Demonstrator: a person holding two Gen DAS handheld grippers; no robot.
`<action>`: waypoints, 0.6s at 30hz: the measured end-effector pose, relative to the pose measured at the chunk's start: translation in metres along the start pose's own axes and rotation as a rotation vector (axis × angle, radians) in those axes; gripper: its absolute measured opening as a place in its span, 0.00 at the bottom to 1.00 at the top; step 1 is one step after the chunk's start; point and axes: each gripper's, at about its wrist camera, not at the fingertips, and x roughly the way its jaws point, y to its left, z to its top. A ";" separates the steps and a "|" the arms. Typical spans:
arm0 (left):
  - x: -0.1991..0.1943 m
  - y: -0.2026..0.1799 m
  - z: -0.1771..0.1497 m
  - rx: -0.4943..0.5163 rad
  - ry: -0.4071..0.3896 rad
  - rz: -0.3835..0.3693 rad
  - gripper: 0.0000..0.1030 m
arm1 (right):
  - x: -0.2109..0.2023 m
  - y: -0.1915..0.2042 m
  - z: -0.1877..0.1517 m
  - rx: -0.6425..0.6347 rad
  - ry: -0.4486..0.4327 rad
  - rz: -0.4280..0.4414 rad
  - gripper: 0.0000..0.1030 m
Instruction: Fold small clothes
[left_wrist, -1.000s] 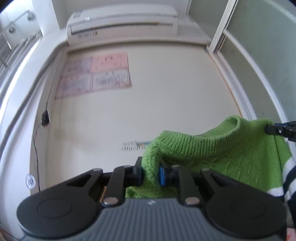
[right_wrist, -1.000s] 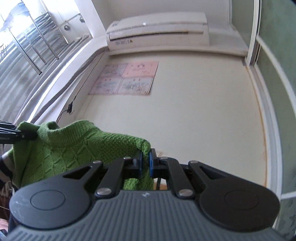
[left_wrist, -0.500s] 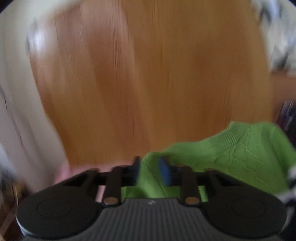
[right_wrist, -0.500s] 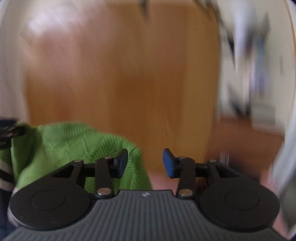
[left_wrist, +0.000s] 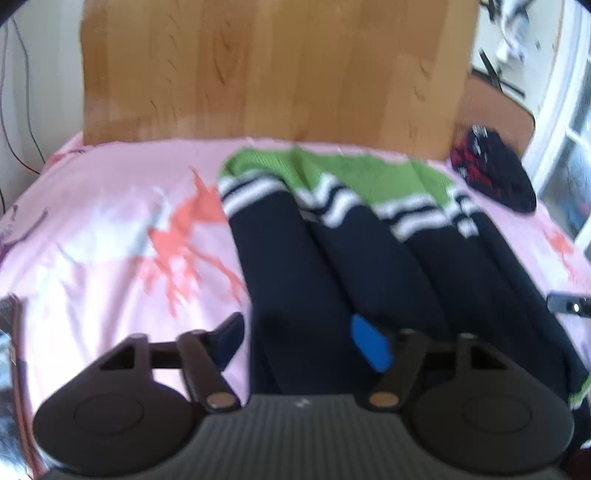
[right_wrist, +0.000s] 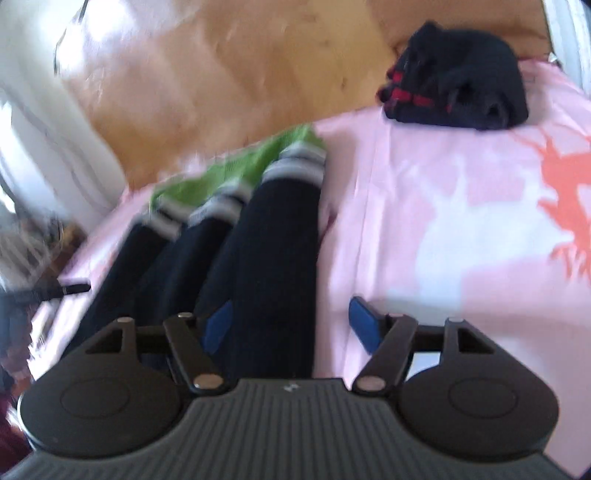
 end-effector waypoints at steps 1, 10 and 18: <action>0.005 -0.004 -0.004 0.012 0.007 0.002 0.19 | 0.001 0.011 -0.005 -0.050 0.008 -0.015 0.38; -0.039 0.064 0.028 -0.135 -0.142 0.275 0.09 | -0.056 -0.026 0.045 -0.143 -0.265 -0.596 0.09; -0.037 0.106 0.031 -0.276 -0.107 0.402 0.15 | -0.045 -0.056 0.057 0.110 -0.307 -0.495 0.36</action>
